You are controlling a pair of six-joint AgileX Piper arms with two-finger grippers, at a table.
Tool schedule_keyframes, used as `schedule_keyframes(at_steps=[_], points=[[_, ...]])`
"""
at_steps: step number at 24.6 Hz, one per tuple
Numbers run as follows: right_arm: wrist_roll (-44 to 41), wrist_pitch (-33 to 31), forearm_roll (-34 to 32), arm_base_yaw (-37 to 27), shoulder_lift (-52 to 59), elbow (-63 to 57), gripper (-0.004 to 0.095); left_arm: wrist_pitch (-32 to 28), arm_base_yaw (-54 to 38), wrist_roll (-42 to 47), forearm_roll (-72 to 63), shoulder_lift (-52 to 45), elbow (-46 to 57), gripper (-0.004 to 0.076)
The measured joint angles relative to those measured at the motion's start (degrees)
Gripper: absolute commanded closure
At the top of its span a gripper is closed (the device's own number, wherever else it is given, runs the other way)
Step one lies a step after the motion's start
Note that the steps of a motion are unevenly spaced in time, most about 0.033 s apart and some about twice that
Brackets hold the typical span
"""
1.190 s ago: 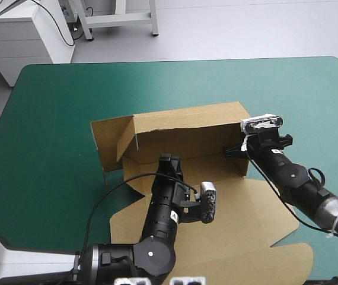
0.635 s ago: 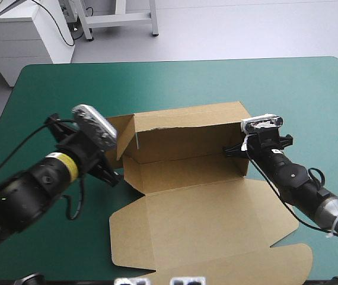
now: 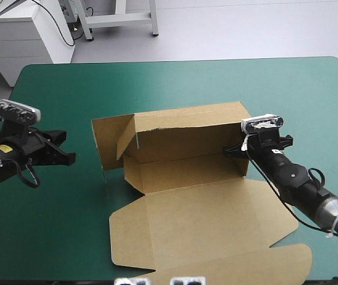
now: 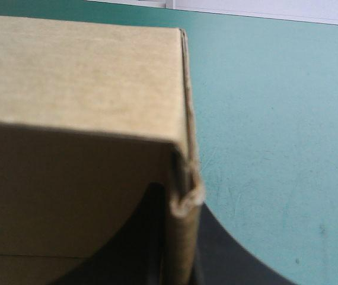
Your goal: Fold the box
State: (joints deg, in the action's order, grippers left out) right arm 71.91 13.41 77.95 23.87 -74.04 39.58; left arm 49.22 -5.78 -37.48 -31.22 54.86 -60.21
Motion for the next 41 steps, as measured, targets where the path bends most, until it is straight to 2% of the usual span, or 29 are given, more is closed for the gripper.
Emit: schedule_keyframes(at_steps=[6, 9, 11, 15, 19, 21, 26, 30, 41], points=[[0.0, 0.07, 0.0, 0.0, -0.01, 0.0, 0.0926, 1.53, -18.75, -8.91, -19.1, 0.1, 9.1, 0.0714], [0.07, 0.07, 0.06, 0.0, -0.01, 0.0, 0.0926, 1.99, -23.81, -9.37, -25.44, 0.15, 12.89, 0.0714], [0.46, 0.13, 0.08, 0.0, -0.13, 0.0, 0.0926, 0.19, -27.15, -8.41, -27.12, 0.52, 15.51, 0.0715], [1.87, 0.12, 2.51, 0.0, -0.24, 0.63, 0.0925, -2.45, -27.67, -8.15, -27.68, 0.71, 17.17, 0.0717], [17.72, 0.1, 19.21, 0.0, -1.73, 4.92, 0.0926, -2.61, -27.79, -7.96, -28.38, 0.71, 17.17, 0.0717], [21.34, 1.49, 21.79, 0.0, -2.08, 5.57, 0.0926, -2.56, -27.79, -7.96, -28.38, 0.71, 17.17, 0.0717], [24.7, 1.19, 22.34, 0.0, -2.57, 5.91, 0.0926, -2.62, -27.79, -7.53, -28.51, 0.71, 17.17, 0.0717], [25.36, -1.93, 22.31, -0.33, -3.85, 6.41, 0.0926, -2.62, -27.79, -7.53, -28.76, 0.87, 17.17, 0.0717], [21.42, -8.32, 20.7, -1.33, -6.11, 7.14, 0.0926, -2.8, -27.79, -7.3, -30.14, 2.7, 17.17, 0.0717]])
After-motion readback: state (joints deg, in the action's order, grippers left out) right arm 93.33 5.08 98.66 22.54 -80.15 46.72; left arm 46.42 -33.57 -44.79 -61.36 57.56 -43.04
